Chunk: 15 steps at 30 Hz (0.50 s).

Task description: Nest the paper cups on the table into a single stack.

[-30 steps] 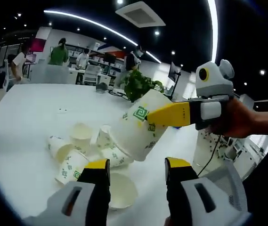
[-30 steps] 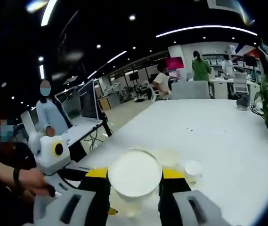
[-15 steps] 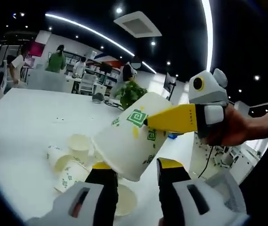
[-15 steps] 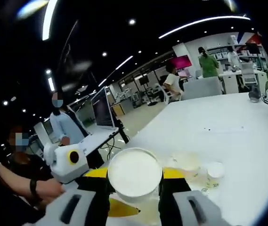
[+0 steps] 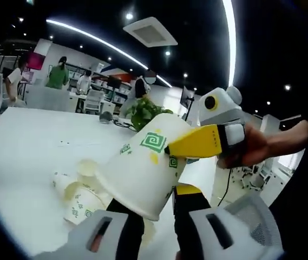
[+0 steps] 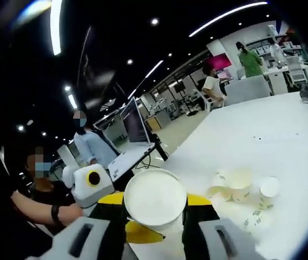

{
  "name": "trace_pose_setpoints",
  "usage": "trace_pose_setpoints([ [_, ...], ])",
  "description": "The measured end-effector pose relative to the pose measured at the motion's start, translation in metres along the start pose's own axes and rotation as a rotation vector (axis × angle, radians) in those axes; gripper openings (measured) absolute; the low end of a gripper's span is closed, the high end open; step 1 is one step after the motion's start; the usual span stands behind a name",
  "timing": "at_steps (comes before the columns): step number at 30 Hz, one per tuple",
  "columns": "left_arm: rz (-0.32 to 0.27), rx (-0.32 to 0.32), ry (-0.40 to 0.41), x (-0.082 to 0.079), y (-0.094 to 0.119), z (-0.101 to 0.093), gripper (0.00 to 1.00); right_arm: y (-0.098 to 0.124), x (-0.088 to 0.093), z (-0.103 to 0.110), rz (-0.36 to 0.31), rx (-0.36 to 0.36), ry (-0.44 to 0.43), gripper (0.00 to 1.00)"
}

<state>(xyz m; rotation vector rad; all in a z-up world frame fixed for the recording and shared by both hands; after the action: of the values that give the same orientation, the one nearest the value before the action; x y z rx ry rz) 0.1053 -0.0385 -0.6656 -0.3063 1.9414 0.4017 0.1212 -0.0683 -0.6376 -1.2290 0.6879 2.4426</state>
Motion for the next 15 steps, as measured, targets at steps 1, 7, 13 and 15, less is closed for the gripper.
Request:
trace_pose_setpoints([
  [1,0.007,0.006,-0.006,0.001,0.001,-0.001,0.14,0.000,0.001,0.001,0.003,-0.012,-0.005,0.39],
  [7,0.013,0.037,-0.034,-0.001,0.008,-0.007,0.06,-0.004,0.004,0.002,0.016,-0.064,-0.043,0.41],
  [13,-0.003,0.050,-0.038,-0.004,0.011,-0.006,0.00,-0.010,0.006,0.005,0.034,-0.081,-0.034,0.45],
  [15,-0.002,0.053,-0.039,-0.004,0.011,-0.006,0.00,-0.011,0.007,0.005,0.037,-0.077,-0.030,0.46],
])
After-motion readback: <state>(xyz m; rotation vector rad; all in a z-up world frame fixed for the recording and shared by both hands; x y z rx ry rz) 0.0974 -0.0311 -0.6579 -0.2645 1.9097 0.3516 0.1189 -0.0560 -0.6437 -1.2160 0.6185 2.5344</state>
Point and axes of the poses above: the point that each gripper's makers call its tool centre point, and the gripper's own axes: y roughly backward along the fingers, z roughly to its left, x roughly out of its underside, the point moved 3 cm from there along y, roughly backward along the fingers, and after that the axes turned 4 degrees about x, right-handed, at the moved point
